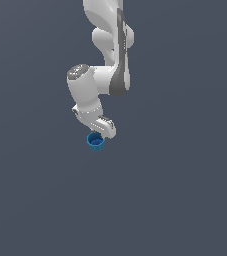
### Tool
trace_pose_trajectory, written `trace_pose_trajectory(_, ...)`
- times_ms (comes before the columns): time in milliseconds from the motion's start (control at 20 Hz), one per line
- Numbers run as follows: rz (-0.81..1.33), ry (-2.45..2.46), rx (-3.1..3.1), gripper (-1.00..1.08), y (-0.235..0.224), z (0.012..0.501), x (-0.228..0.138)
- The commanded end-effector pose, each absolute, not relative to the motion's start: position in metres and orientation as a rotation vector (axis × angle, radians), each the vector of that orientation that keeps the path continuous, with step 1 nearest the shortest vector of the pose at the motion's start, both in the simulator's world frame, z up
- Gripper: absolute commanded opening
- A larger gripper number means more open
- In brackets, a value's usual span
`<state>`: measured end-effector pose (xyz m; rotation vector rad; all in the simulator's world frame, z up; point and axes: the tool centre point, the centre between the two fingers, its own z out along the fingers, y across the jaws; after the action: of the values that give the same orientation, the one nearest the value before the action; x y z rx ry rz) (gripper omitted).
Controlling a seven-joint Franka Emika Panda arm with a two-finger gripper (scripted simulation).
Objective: Pick up the object and move it to a goal position.
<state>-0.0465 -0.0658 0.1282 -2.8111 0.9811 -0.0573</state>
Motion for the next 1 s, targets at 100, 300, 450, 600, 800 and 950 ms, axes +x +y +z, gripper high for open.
trace_pose_trajectory(100, -0.051, 1.261, -2.665, 0.28, -0.086, 0.114, -0.066)
trace_pose_trajectory(300, -0.047, 1.431, -2.563, 0.28, -0.099, 0.105, -0.079)
trace_pose_trajectory(450, -0.045, 1.516, -2.507, 0.28, -0.106, 0.101, -0.087)
trace_pose_trajectory(600, -0.044, 1.567, -2.473, 0.28, -0.110, 0.098, -0.091)
trace_pose_trajectory(800, -0.044, 1.573, -2.469, 0.28, -0.111, 0.098, -0.092)
trace_pose_trajectory(950, -0.044, 1.574, -2.468, 0.28, -0.111, 0.095, -0.092)
